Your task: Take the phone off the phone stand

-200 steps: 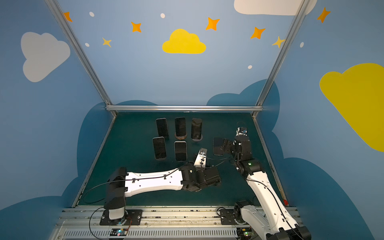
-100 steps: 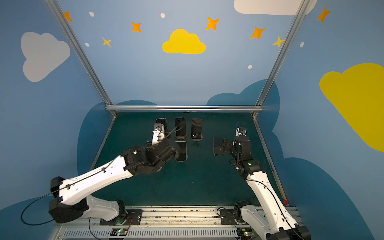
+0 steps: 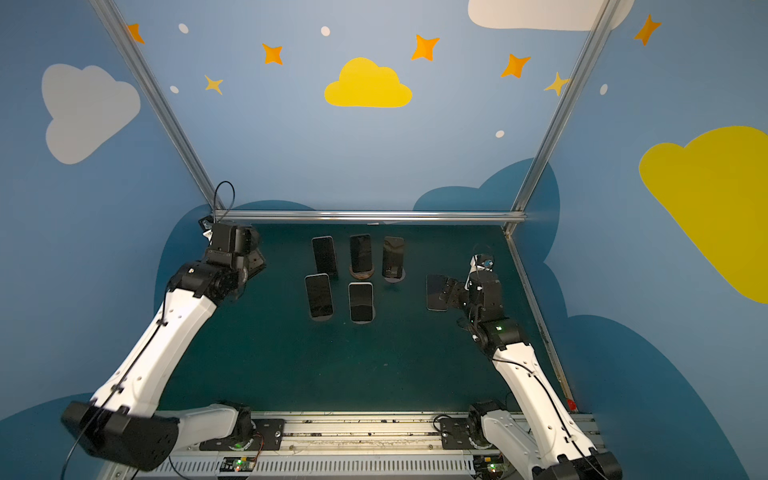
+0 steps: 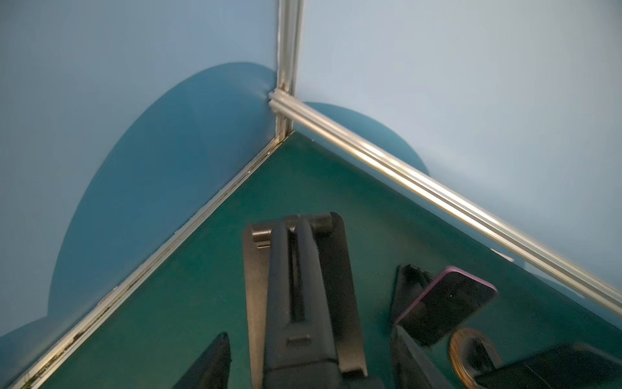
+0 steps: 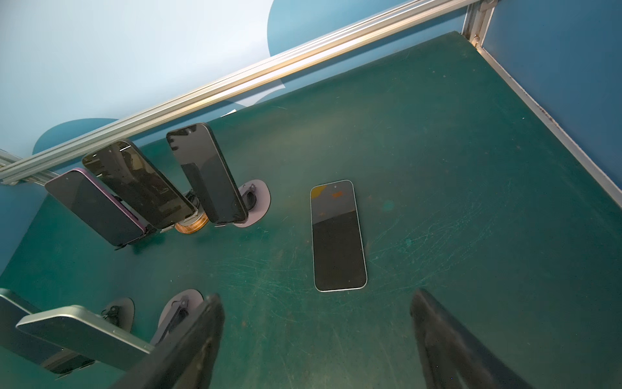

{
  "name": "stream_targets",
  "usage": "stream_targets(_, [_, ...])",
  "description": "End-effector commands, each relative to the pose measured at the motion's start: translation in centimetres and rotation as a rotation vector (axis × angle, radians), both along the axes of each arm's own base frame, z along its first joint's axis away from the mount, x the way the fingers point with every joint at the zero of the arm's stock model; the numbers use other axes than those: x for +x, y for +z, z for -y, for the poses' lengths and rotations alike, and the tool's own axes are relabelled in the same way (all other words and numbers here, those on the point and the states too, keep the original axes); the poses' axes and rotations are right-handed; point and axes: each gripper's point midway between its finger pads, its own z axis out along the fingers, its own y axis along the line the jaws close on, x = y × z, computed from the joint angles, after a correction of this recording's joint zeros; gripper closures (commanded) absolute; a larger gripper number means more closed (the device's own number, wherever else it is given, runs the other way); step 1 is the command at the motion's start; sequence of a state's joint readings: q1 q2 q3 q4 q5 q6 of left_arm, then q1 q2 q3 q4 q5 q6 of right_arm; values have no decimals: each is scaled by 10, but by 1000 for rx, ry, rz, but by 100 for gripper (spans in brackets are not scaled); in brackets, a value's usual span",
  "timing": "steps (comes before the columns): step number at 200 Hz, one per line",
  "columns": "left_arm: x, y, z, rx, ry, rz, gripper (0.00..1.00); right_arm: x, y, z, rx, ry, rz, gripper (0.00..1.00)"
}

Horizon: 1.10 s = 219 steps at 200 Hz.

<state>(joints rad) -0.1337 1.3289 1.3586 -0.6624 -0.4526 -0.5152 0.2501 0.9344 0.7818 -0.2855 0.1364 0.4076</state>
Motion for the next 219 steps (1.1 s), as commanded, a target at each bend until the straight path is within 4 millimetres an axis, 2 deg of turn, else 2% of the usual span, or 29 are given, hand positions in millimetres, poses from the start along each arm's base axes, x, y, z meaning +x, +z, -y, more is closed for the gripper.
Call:
stream_targets(1, [44, -13, -5, -140, -31, 82, 44, 0, 5, -3, 25, 13, 37, 13])
stream_targets(24, [71, -31, -17, -113, -36, 53, 43, 1, 5, -5, 36, 17, 28, 13])
stream_targets(50, [96, -68, -31, -93, -51, -35, 43, 3, 4, -7, 42, 24, 29, 13])
stream_targets(77, [115, -100, -33, -50, -93, -108, 43, 3, 5, -7, 44, 26, 33, 13])
stream_targets(93, [128, -114, -32, -37, -131, -139, 43, 4, 6, -9, 50, 32, 36, 13])
stream_targets(103, [135, -122, -24, -45, -184, -160, 43, 5, 6, -9, 52, 35, 36, 13])
stream_targets(158, [157, -168, -18, -10, -302, -271, 45, 3, 6, -12, 58, 48, 29, 13])
stream_targets(219, [167, -184, 11, -59, -477, -267, 44, 7, 2, -22, 85, 93, 12, 14])
